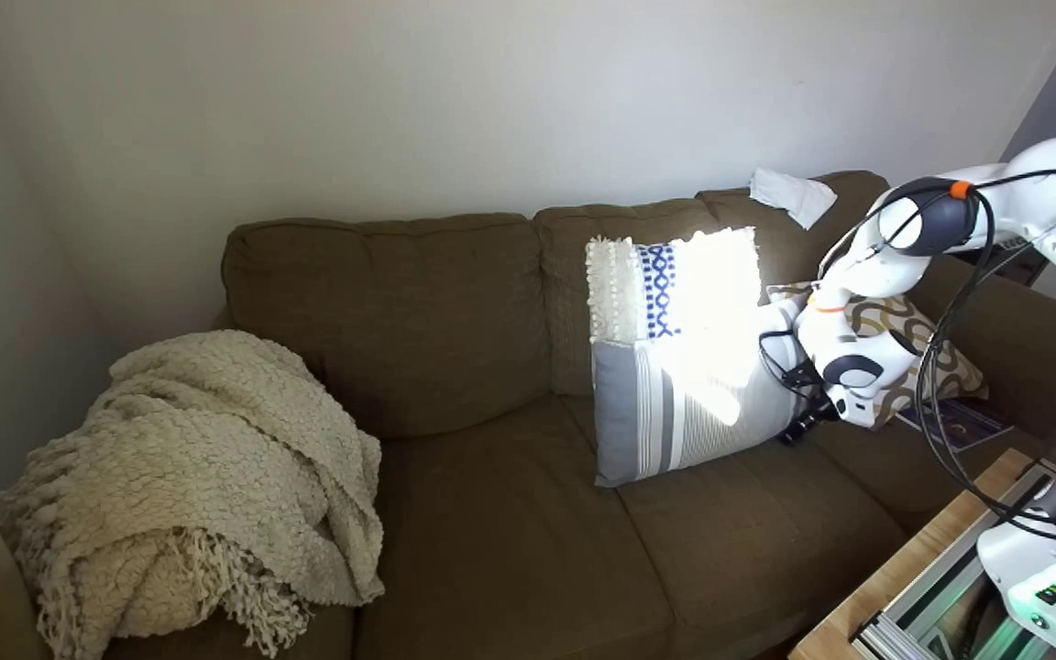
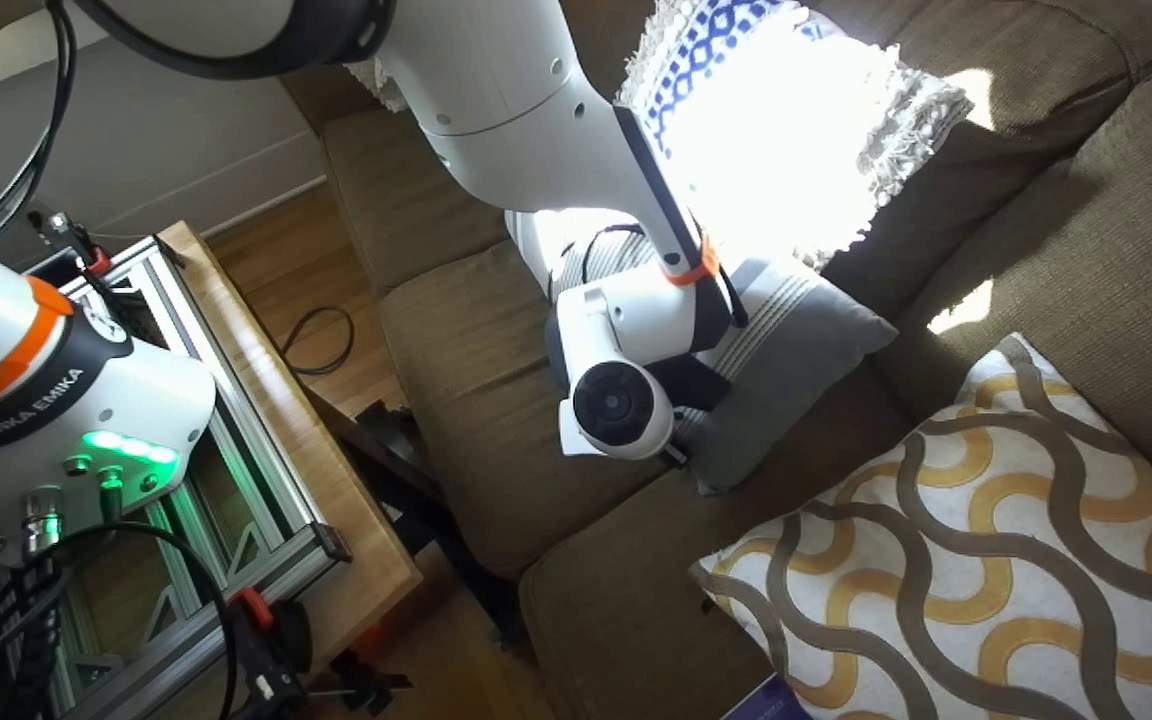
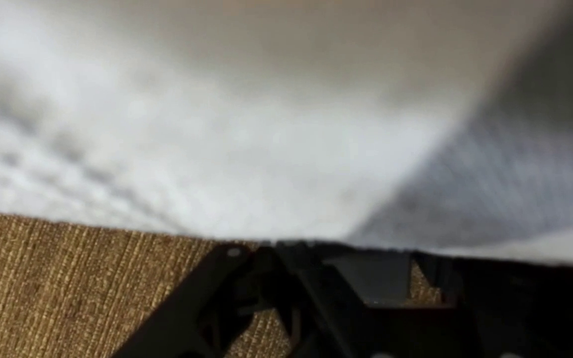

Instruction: Slide the black remote from under the pillow and put on the middle cushion on the couch

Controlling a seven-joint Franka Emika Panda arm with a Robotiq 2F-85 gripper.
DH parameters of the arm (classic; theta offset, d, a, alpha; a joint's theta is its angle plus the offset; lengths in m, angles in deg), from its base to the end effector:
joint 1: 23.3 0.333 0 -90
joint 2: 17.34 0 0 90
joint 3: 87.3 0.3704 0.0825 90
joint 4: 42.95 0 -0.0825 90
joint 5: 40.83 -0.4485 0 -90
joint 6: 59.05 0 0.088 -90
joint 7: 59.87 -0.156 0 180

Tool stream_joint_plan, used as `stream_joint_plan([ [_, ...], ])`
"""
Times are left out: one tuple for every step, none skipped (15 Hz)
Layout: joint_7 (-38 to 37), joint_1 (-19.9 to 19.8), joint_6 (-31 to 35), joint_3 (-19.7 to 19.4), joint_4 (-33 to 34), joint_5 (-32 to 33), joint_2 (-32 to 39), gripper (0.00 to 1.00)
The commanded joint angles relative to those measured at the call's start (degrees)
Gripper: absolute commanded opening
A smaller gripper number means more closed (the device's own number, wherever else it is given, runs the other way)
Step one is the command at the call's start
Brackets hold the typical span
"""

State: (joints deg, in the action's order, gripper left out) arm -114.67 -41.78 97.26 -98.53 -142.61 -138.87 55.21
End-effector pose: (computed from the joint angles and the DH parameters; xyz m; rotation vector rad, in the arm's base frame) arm 0.4599 -0.3186 -0.2284 -0.1998 2.8614 0.1771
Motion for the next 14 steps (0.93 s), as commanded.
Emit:
stream_joint_plan([
  [0.0, -0.7, -2.8, 0.1, -2.0, 2.4, -1.1, 0.27],
  [0.2, -0.5, -3.5, -0.1, -3.1, 3.7, -1.7, 0.27],
  [0.5, -0.2, -3.8, -0.5, -3.9, 4.9, -2.0, 0.27],
  [0.4, -0.1, -4.7, -0.8, -4.7, 6.3, -2.4, 0.27],
  [0.3, 0.4, -4.9, -1.3, -5.5, 8.0, -2.6, 0.27],
  [0.4, 0.5, -5.6, -1.6, -6.1, 9.4, -2.9, 0.27],
  [0.5, 0.7, -6.0, -2.1, -6.9, 11.0, -3.2, 0.27],
  [0.6, 0.7, -6.3, -2.4, -7.4, 12.1, -3.5, 0.27],
  [1.0, 0.8, -6.3, -2.7, -8.0, 13.0, -3.8, 0.27],
  [1.0, 1.1, -7.1, -3.1, -8.7, 14.7, -4.1, 0.27],
  [1.3, 1.3, -7.9, -3.6, -9.3, 16.8, -4.2, 0.27],
  [1.6, 1.6, -8.2, -4.1, -9.8, 18.2, -4.5, 0.27],
  [1.8, 2.0, -7.8, -4.4, -10.1, 19.2, -4.5, 0.27],
  [2.0, 2.3, -7.6, -4.7, -10.3, 20.4, -4.5, 0.27],
])
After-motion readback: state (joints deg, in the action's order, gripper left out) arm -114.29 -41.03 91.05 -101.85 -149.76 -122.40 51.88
